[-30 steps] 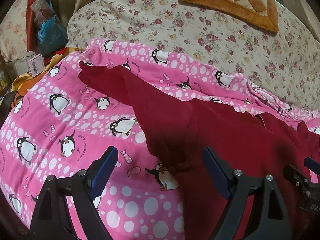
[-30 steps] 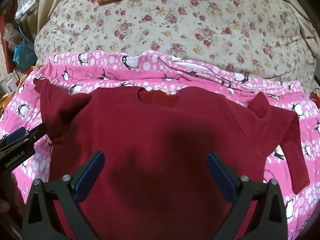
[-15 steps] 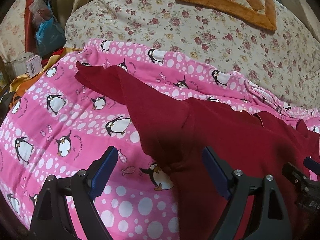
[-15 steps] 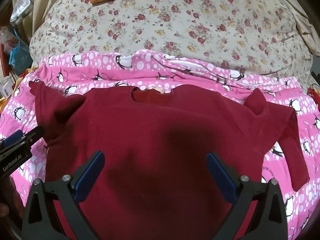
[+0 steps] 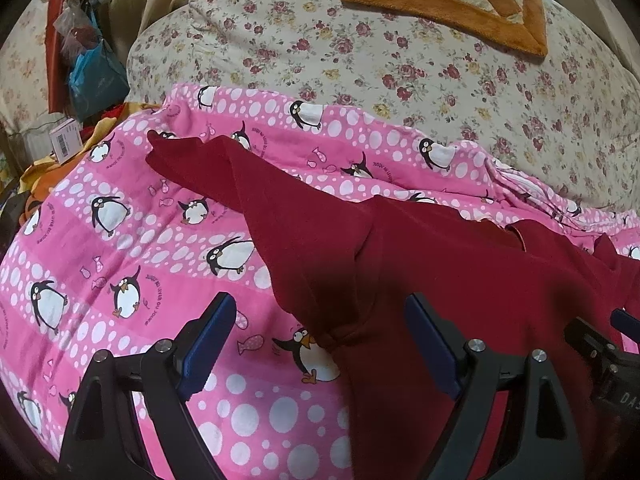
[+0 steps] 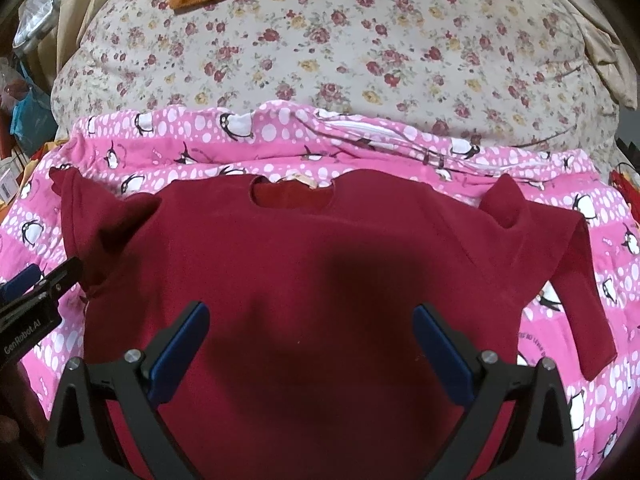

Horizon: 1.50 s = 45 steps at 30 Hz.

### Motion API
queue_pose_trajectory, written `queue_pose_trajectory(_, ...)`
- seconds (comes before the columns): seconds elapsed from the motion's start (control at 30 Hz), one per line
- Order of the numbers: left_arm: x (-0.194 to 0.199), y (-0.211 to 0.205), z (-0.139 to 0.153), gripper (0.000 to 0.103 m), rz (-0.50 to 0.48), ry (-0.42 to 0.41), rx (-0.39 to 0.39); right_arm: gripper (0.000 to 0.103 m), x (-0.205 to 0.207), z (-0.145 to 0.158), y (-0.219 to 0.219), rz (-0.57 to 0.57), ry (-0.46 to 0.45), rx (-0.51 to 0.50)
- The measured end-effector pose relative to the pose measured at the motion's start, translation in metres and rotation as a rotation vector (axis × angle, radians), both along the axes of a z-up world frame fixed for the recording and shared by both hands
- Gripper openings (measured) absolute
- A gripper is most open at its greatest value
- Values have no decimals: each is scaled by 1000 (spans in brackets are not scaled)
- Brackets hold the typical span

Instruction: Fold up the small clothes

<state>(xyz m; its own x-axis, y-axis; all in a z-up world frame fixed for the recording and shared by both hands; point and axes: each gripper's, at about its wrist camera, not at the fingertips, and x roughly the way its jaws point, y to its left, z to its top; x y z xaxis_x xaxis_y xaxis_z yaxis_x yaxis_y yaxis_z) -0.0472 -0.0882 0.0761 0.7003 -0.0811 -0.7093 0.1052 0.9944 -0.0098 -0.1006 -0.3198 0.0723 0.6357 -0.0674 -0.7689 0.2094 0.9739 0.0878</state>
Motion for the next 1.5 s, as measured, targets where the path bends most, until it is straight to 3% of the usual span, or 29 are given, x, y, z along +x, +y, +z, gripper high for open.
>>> queue_pose_trajectory(1.27,3,-2,-3,69,2,3,2,103,5,-9,5,5,32,7)
queue_pose_trajectory(1.5,8,1,-3,69,16,35,-21,103,6,-11,5,8,42,16)
